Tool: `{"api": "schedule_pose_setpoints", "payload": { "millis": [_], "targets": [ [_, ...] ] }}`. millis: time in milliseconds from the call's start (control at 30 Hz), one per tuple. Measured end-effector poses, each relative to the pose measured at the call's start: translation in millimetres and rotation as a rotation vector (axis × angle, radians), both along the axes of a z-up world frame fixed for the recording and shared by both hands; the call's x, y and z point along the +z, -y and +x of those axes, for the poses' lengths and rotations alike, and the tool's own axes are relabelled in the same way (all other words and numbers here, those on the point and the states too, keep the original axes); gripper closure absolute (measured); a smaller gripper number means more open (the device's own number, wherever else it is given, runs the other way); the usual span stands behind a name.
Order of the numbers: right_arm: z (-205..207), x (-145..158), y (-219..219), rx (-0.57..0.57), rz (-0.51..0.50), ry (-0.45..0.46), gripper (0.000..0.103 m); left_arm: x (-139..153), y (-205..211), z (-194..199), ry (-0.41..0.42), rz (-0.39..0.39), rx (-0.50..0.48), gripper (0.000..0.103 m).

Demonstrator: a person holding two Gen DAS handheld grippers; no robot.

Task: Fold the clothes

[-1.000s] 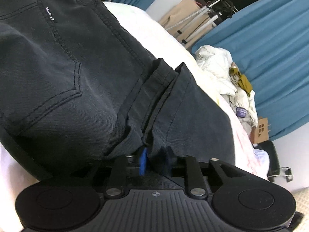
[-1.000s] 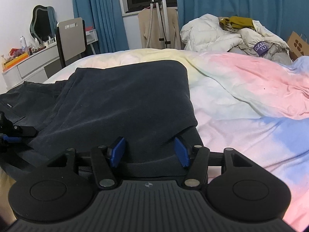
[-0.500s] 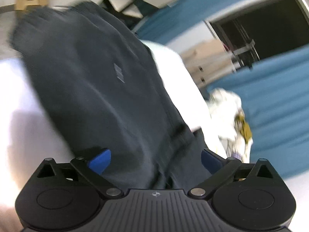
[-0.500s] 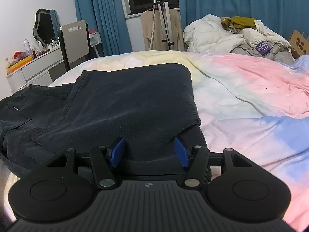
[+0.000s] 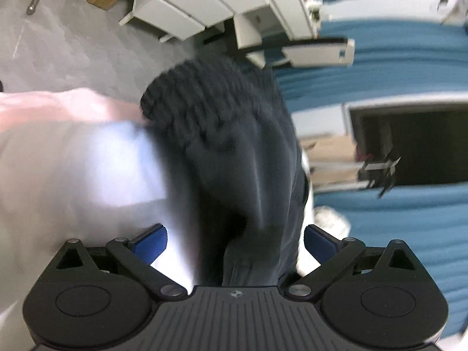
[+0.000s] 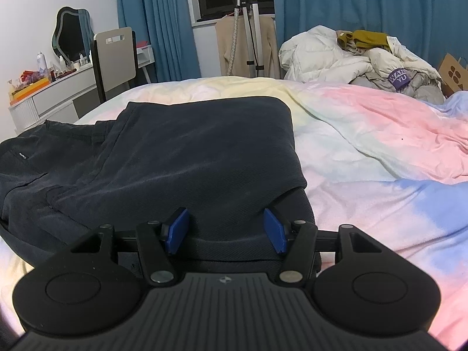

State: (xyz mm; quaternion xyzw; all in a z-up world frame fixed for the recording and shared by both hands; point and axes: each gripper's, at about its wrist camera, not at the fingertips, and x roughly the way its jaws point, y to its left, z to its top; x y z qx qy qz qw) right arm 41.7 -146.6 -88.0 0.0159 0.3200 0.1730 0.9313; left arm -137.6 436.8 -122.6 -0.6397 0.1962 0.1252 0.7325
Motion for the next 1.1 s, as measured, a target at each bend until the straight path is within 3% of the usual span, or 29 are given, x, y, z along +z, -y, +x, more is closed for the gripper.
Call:
{"api": "schedule_pose_setpoints", "payload": {
  "millis": [67,133,300,400,467,567,667,800,933,1100],
  "targets": [
    [0,0,-1,0.0,-0.005,0.003,0.044,7,-7,1,-0.004,0.091,0.054,0.015],
    [0,0,-2,0.0,-0.009,0.006,0.043,15,-12,8,-0.002,0.191,0.058,0.017],
    [2,0,-2,0.001,-0.005,0.005,0.043,10,-22,33,-0.039,0.178,0.096,0.021],
    [3,0,-2,0.001,-0.003,0.004,0.042,12,-23,46,-0.071,0.225,0.119,0.041],
    [4,1,-1,0.0,0.004,0.002,0.042,18,-23,52,-0.086,0.276,0.124,0.06],
    [5,4,2,-0.005,0.028,-0.001,0.043,41,-15,49,-0.05,0.382,0.128,0.076],
    [6,9,7,-0.015,0.065,0.001,0.043,80,17,50,-0.008,0.543,0.116,0.08],
    [4,19,16,-0.039,0.117,0.018,0.043,137,72,69,0.075,0.681,0.108,0.083],
    [2,27,25,-0.079,0.108,0.025,0.043,180,130,90,0.14,0.78,0.098,0.084],
    [2,32,40,-0.137,0.097,0.014,0.043,213,200,117,0.194,0.865,0.078,0.084]
  ]
}}
